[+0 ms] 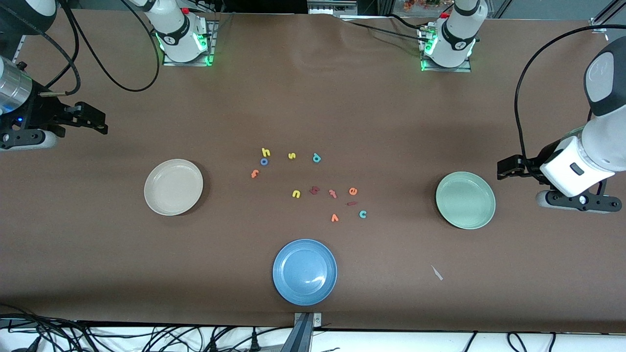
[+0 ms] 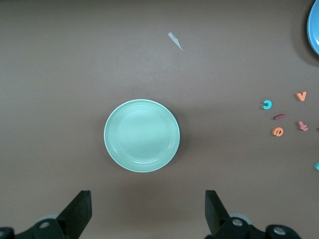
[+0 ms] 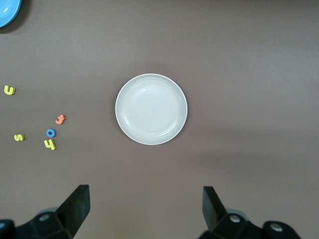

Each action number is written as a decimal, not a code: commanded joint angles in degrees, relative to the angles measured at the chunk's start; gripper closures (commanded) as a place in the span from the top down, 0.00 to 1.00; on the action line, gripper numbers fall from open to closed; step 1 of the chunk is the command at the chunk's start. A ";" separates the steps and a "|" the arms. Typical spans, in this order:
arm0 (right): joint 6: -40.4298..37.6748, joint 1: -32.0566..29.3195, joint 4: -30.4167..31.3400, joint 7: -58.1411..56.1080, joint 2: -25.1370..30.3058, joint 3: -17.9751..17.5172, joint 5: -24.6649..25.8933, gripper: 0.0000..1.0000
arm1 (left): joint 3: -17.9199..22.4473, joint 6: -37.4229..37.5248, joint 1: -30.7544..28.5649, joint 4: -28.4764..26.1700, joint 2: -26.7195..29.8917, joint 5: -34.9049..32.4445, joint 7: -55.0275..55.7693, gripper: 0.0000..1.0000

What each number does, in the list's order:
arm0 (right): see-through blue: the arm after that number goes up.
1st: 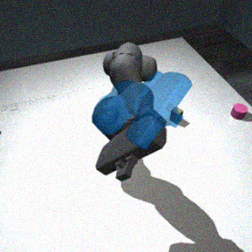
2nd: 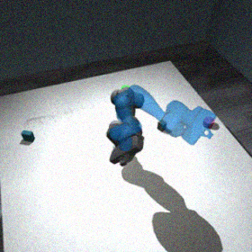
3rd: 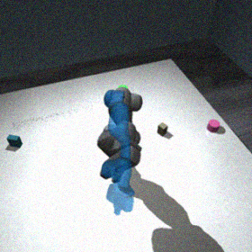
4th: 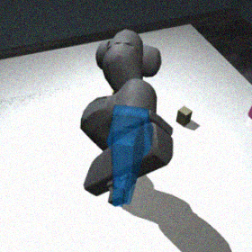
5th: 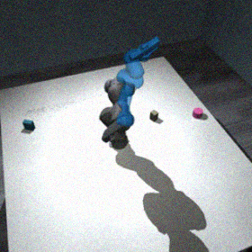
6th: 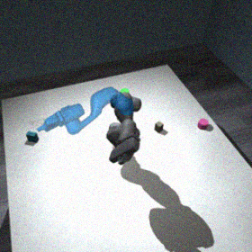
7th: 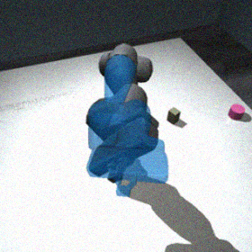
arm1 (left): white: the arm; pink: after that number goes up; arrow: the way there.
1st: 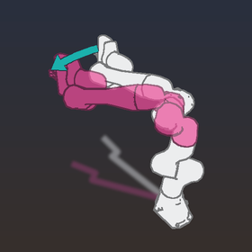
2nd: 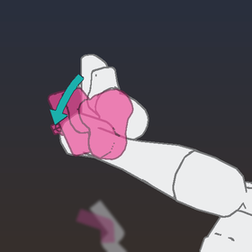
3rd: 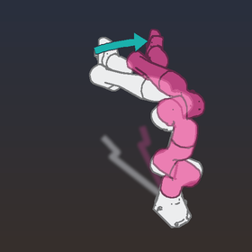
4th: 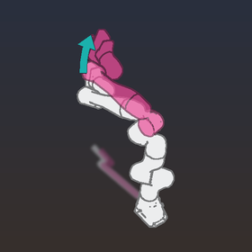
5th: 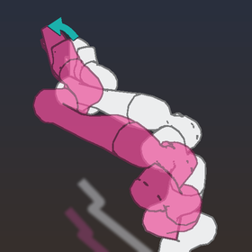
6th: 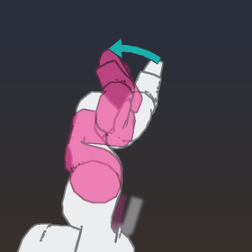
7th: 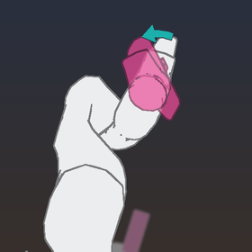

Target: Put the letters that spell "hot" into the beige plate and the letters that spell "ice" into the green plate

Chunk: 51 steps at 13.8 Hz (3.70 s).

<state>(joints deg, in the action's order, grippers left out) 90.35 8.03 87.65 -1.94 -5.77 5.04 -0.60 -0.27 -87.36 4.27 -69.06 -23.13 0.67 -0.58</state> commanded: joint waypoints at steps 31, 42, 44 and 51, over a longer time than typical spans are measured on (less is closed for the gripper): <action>-1.05 -0.04 -1.43 0.79 -0.73 -0.03 0.16 1.00 | -0.26 -12.99 14.62 0.16 -16.14 7.07 52.91 1.00; -1.05 -0.12 -1.43 0.97 -0.82 -0.03 0.07 1.00 | -0.17 -31.64 22.27 -0.46 -29.24 6.80 74.84 0.85; -1.05 -0.21 -1.43 0.79 -0.82 0.05 0.16 1.00 | -0.17 -32.95 22.36 -0.46 -30.21 6.72 74.93 0.83; -1.05 -0.30 -1.52 0.53 -0.90 0.05 0.43 1.00 | -0.17 -37.53 22.62 -0.55 -32.24 6.63 77.22 0.61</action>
<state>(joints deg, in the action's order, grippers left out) 90.34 7.87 87.40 -1.89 -6.28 5.08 -0.60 -1.19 -124.71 26.20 -70.65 -54.85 6.32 76.03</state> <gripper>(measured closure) 0.000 0.392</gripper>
